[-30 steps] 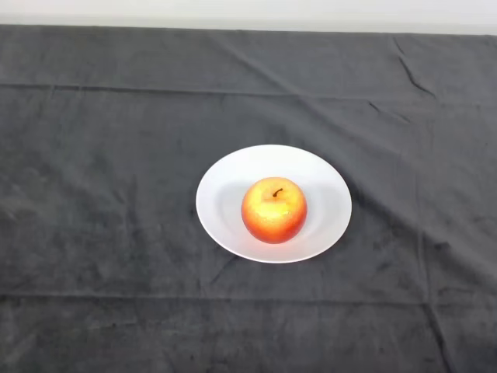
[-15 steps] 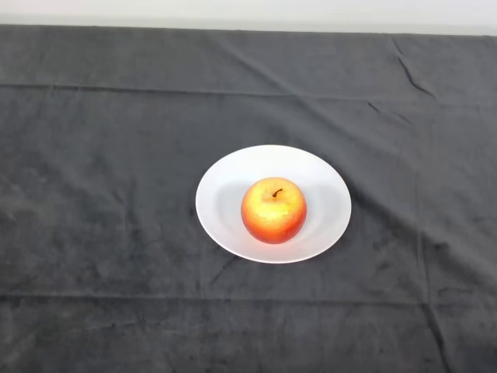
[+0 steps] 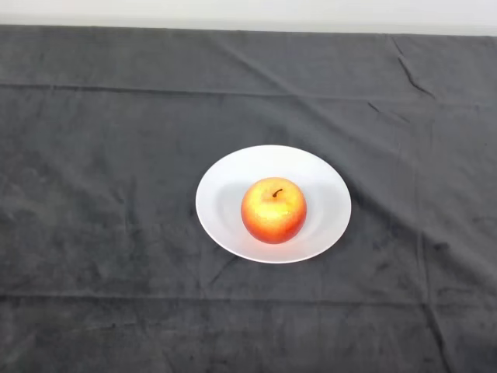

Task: Move the apple to the plate

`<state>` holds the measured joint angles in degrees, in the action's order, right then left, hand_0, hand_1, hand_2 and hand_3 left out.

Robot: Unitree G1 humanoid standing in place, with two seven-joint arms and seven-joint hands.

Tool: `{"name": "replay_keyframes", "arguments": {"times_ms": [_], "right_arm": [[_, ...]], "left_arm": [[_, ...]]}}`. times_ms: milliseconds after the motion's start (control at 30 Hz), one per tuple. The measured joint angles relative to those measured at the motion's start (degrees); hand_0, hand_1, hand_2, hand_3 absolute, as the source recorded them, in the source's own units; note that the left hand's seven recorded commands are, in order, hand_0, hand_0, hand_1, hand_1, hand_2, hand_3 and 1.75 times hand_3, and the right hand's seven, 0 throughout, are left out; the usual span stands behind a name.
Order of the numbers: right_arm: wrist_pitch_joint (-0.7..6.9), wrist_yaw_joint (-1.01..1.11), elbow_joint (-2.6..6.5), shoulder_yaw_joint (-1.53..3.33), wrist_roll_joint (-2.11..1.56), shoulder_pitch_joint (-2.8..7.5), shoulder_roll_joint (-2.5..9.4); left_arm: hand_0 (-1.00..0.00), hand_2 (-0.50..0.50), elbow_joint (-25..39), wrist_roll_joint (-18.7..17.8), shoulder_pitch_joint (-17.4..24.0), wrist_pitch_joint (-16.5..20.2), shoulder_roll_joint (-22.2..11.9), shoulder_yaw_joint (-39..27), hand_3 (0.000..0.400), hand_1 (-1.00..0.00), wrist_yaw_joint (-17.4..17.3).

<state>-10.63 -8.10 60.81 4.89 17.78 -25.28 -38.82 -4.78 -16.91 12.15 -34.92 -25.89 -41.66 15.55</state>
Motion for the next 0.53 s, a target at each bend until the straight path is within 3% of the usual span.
{"name": "replay_keyframes", "arguments": {"times_ms": [533], "right_arm": [[0.00, 0.00, 0.01, 0.01, 0.00, 0.00, 0.01]], "left_arm": [[0.00, 0.00, -1.6, 0.0, -0.2, -0.2, 0.0, 0.0, 0.000, 0.00, -0.7]]}}
